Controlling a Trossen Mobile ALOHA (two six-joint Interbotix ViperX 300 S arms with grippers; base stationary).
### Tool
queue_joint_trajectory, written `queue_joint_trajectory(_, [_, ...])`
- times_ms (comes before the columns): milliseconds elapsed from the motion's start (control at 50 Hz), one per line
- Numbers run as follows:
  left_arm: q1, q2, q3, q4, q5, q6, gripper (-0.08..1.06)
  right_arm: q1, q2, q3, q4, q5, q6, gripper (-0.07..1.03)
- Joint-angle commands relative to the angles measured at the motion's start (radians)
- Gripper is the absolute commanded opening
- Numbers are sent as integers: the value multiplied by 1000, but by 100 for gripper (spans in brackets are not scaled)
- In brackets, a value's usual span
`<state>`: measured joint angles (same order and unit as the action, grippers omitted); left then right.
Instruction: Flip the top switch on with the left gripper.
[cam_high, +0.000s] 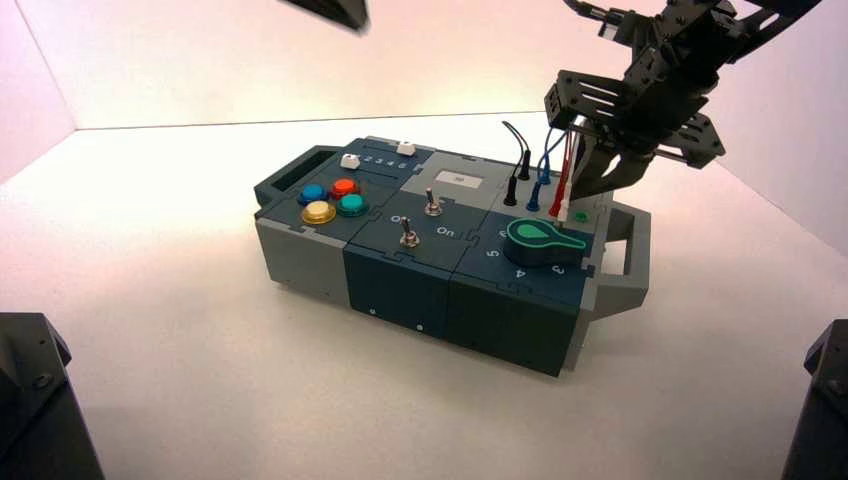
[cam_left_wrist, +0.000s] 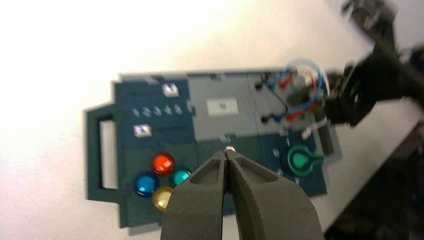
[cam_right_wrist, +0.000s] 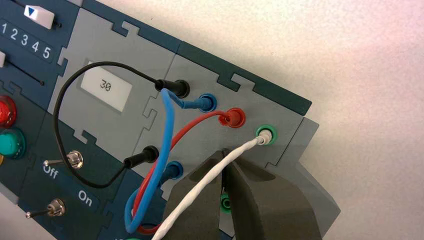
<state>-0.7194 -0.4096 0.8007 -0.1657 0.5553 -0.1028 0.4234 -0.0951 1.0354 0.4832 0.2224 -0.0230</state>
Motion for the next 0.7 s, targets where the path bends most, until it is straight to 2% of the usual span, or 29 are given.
queue_joint_trajectory(20, [-51, 83, -55, 0, 35, 0, -3, 5, 5, -3, 2, 5, 2, -2])
queue_joint_trajectory(260, [-98, 233, -106, 2, 69, 12, -3, 5, 5, -3, 2, 5, 2, -2])
queue_joint_trajectory(700, [-124, 354, -152, 3, 103, 49, -3, 5, 6, -3, 3, 5, 2, -2])
